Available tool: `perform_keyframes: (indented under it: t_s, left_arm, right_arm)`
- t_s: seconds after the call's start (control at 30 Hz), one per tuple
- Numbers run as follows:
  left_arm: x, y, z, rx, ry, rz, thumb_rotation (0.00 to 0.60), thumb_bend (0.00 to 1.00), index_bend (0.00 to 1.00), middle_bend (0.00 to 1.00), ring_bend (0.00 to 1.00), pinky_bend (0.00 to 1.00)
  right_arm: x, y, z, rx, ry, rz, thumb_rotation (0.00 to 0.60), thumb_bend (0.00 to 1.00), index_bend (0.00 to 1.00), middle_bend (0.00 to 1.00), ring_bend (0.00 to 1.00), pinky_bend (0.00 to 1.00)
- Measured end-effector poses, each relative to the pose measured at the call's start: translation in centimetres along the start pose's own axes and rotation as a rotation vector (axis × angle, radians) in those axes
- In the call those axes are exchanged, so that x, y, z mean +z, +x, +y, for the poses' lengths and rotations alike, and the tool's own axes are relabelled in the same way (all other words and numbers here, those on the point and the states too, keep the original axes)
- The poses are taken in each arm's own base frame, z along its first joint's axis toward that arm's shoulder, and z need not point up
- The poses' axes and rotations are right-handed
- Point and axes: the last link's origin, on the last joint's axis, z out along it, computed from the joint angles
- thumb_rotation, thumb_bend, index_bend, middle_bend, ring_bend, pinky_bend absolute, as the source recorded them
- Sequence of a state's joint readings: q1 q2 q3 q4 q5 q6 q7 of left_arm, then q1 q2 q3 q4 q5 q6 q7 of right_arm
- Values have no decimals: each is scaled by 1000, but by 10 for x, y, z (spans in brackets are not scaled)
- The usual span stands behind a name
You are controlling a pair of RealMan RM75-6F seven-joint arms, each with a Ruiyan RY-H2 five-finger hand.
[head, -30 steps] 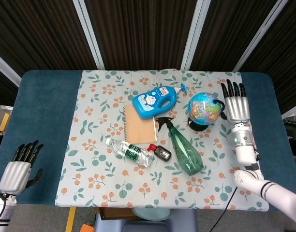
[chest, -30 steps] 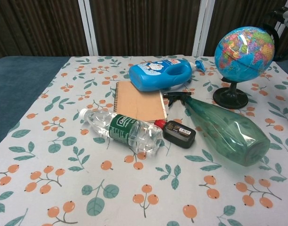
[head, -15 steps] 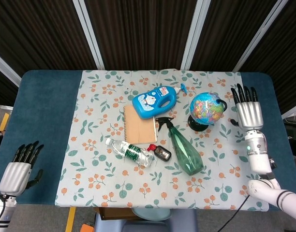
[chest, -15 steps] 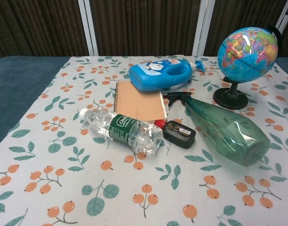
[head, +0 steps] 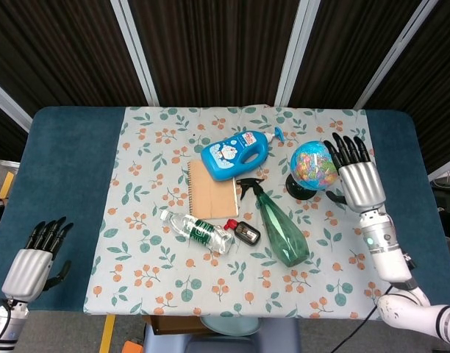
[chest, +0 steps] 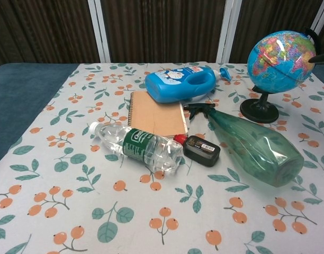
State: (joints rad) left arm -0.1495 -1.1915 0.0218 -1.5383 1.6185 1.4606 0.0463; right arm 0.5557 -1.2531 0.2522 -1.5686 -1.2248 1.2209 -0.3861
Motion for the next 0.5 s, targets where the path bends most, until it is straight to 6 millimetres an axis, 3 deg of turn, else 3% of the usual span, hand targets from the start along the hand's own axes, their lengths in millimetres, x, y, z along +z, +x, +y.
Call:
perform_keyframes:
  t_s: [0.27,0.5]
  left_arm:
    - [-3,5,-2,-9,2,14,600,453,0,0,0,0]
    - [-3,6,-3,-8,5,16,600,452,0,0,0,0]
  right_arm:
    - [34,2,-34,-20,-20,8,600,217,0,0,0,0]
    - [54,-5,-38,-11,-69,-10,600,216,0,0,0,0]
